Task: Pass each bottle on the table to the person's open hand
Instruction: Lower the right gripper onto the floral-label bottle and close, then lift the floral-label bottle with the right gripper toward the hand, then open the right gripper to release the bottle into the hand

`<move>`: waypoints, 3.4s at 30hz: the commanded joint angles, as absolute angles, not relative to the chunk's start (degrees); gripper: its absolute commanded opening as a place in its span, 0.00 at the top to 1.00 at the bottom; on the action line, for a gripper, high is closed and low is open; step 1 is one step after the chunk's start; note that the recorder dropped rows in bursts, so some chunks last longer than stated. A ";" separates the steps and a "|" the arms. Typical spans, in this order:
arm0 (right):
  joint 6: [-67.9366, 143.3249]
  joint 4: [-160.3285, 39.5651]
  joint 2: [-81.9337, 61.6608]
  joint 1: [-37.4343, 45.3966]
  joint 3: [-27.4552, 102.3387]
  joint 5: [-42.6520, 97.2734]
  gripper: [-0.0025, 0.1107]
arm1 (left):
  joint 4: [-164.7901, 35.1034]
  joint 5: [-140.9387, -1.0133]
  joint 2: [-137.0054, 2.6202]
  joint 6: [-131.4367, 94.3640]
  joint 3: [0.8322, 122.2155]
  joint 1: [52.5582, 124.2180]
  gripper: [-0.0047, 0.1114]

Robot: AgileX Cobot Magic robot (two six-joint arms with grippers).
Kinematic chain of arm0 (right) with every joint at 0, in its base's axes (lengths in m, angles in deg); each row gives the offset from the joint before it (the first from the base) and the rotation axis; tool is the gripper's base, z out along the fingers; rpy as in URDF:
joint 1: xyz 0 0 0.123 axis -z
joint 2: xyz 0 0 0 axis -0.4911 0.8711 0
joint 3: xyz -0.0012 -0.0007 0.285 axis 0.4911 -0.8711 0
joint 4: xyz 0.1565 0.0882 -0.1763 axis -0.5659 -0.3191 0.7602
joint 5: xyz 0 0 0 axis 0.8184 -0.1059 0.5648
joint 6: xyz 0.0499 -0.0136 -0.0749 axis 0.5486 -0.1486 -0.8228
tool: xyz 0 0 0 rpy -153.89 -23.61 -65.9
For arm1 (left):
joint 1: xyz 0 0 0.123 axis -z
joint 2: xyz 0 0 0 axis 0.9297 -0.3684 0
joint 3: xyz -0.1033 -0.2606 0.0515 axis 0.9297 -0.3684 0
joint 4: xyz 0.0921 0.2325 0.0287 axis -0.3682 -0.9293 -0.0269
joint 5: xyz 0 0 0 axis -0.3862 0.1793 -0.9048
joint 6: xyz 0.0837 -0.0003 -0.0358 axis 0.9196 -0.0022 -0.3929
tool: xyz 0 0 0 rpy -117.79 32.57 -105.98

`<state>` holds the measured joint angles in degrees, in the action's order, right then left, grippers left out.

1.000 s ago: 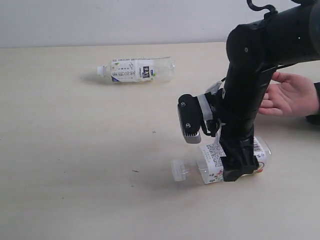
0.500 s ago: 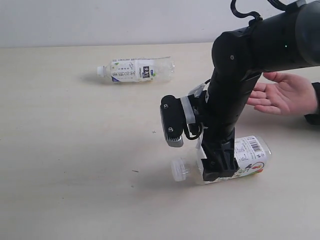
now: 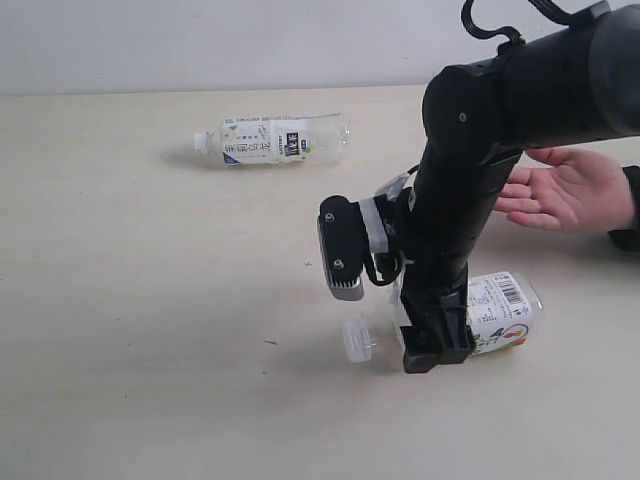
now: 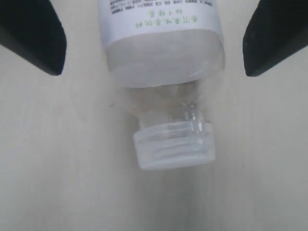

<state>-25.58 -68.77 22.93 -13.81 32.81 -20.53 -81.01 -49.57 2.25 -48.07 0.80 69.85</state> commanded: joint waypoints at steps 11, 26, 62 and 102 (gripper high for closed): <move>-25.49 -67.71 24.76 -13.93 31.14 -17.19 0.15 | -81.03 -49.66 2.62 -48.29 0.83 70.19 0.96; -18.81 -66.92 25.28 -13.93 31.26 -19.67 0.98 | -81.03 -49.66 2.62 -48.29 0.83 70.19 0.96; 57.06 -44.59 13.22 2.36 47.82 -32.27 0.98 | -81.03 -49.66 2.62 -48.29 0.83 70.19 0.96; 62.52 -43.49 22.98 5.84 47.82 -25.29 0.98 | -81.03 -49.66 2.62 -48.29 0.83 70.19 0.96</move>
